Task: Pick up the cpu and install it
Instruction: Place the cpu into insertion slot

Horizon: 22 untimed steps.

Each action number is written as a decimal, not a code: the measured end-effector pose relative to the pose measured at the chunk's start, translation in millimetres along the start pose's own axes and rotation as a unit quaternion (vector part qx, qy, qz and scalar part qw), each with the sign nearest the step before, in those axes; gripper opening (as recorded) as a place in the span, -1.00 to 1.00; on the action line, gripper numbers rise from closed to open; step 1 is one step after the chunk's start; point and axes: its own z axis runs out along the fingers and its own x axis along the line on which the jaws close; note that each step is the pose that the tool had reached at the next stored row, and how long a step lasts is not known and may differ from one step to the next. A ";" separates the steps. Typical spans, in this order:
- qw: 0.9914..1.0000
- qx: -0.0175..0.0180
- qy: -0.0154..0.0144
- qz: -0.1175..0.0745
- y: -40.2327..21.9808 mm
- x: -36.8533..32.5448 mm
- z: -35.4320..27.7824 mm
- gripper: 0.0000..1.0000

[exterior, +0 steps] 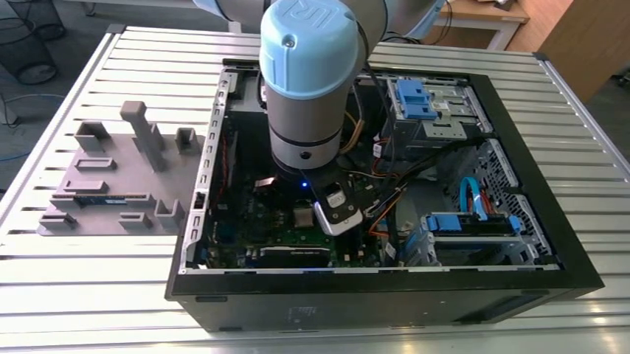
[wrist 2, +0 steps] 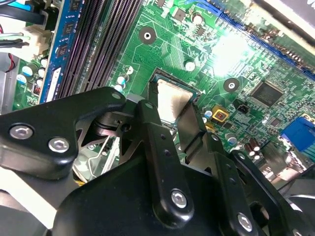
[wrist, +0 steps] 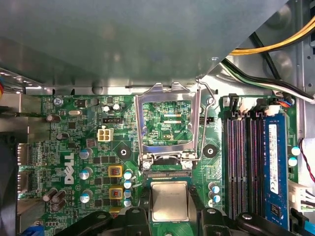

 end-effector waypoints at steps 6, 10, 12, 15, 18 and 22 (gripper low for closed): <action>1.000 0.000 0.000 0.000 -0.1 0.1 1.5 -0.16; 1.000 0.000 0.000 0.000 -0.1 0.1 1.7 -0.16; 1.000 0.000 0.000 0.000 -0.2 0.1 1.9 -0.16; 1.000 0.000 0.000 0.000 -0.2 0.1 2.0 -0.16; 1.000 0.000 0.000 0.002 -0.3 0.1 2.7 -0.16; 1.000 0.000 0.000 0.004 -0.3 0.1 2.9 -0.16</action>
